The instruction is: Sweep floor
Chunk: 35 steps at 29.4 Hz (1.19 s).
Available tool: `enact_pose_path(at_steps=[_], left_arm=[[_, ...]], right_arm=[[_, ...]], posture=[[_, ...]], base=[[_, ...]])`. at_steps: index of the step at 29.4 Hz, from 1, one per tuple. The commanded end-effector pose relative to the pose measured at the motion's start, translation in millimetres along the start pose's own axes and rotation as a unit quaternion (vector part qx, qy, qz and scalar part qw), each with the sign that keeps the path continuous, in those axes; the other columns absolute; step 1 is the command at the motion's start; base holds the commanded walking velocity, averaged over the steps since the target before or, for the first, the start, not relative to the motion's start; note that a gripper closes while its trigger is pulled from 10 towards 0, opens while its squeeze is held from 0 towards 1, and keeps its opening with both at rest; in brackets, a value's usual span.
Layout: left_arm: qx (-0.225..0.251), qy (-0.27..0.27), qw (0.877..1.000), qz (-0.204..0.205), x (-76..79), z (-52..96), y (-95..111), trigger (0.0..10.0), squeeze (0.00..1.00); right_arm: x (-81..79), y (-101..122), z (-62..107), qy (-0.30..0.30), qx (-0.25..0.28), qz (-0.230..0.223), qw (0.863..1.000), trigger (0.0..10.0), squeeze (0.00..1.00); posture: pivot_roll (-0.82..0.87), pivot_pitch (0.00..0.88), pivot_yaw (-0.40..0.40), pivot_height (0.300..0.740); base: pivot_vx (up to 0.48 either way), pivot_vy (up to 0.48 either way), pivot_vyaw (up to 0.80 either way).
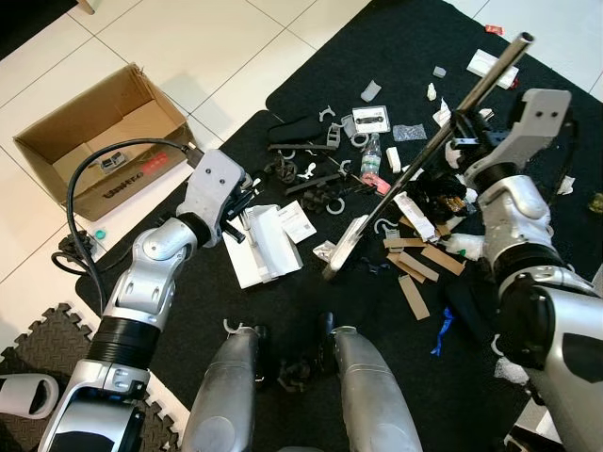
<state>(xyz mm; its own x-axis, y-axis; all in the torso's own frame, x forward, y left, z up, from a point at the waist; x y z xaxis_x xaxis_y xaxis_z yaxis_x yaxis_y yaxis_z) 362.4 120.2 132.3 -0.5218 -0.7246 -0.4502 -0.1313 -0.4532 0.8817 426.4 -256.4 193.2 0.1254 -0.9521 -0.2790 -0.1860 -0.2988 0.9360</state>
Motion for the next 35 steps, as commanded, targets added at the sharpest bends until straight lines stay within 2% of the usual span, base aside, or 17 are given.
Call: enact_pose_path(at_steps=[1,6,11,17,26,33,35], left_arm=[[-0.052,-0.045,0.997,0.035,26.6,3.4,-30.3,10.0,0.0],[-0.05,-0.049,0.997,0.034,27.2,2.0,-28.5,10.0,0.0],[-0.052,-0.052,0.997,0.033,27.2,4.3,-28.9,10.0,0.0],[-0.055,-0.051,0.997,0.032,27.5,7.3,-28.6,10.0,0.0],[-0.059,-0.048,0.997,0.031,26.5,10.6,-30.3,10.0,0.0],[-0.061,-0.045,0.997,0.029,23.2,12.7,-30.2,10.0,0.0],[-0.061,-0.044,0.997,0.03,23.1,13.4,-29.7,10.0,0.0]], right_arm=[[11.8,-2.7,6.7,-0.016,-0.007,0.002,1.0,10.0,0.0],[15.7,-6.1,9.4,-0.023,-0.014,0.005,1.0,10.0,0.0],[12.1,-10.8,6.7,-0.027,-0.027,0.006,0.999,10.0,0.0],[11.5,0.8,-0.4,-0.031,-0.021,0.012,0.999,10.0,0.0],[16.8,5.4,0.2,-0.044,-0.013,0.01,0.999,10.0,0.0],[-2.0,-10.0,-3.6,-0.021,-0.029,0.006,0.999,10.0,0.0],[-17.5,-19.0,-5.7,0.011,-0.037,-0.01,0.999,10.0,0.0]], posture=[[0.08,0.375,-0.005,0.74],[0.09,0.387,0.004,0.74],[0.1,0.407,0.005,0.74],[0.13,0.416,-0.003,0.74],[0.15,0.408,-0.005,0.74],[0.17,0.417,-0.004,0.74],[0.17,0.424,-0.003,0.74]], base=[[0.0,0.0,0.0],[0.0,0.0,0.0],[0.0,0.0,0.0],[0.0,0.0,0.0],[0.0,0.0,0.0],[0.0,0.0,0.0],[0.0,0.0,0.0]])
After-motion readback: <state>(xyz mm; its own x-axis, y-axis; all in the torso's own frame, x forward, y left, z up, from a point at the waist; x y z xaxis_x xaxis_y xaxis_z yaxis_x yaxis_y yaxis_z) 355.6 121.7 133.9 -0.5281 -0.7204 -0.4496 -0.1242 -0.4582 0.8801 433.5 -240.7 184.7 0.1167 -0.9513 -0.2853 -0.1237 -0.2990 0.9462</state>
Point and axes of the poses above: a point about 5 cm out from each wrist's last joint towards the gripper, its own z axis pointing back from the gripper into the wrist, its own y axis along the axis of the wrist's last joint, x = y × z, the point moved 5 cm from there along -z, pointing out of the wrist towards the gripper, and after that the axes turned 10 degrees about -z, right-handed, at the moved point
